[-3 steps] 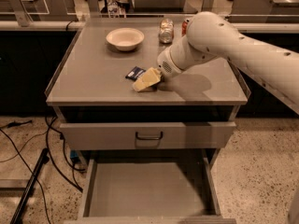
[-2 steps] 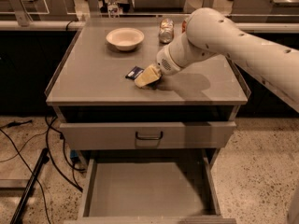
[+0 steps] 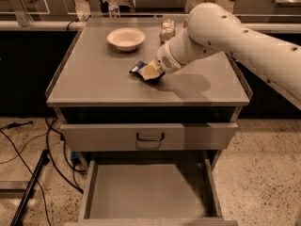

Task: Place rxbar blueberry into middle drawer

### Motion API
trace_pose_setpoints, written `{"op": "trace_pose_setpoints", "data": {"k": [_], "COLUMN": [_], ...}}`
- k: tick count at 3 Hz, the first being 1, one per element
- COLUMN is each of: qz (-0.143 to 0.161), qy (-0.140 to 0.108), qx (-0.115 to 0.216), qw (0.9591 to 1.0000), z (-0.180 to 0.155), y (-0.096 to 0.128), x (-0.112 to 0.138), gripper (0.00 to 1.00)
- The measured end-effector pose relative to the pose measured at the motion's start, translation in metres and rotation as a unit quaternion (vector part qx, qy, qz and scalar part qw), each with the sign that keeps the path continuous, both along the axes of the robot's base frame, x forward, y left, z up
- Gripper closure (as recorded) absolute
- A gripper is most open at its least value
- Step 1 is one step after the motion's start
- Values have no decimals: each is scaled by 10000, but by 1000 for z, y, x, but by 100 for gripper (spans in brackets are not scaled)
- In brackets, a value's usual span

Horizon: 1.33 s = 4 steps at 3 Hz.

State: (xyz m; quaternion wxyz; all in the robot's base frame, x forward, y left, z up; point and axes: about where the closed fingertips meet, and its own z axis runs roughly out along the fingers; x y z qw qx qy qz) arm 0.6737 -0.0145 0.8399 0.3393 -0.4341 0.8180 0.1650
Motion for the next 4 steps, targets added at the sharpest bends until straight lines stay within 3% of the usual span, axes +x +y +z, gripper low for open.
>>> {"op": "trace_pose_setpoints", "data": {"k": [1, 2, 4], "qz": [21, 252, 897], "qy": [-5, -110, -232], "qx": [-3, 18, 281], "qw": [10000, 9996, 9953], "z": [0, 13, 50], "y": [1, 8, -6], "x": [0, -10, -71], "gripper": [100, 100, 100]}}
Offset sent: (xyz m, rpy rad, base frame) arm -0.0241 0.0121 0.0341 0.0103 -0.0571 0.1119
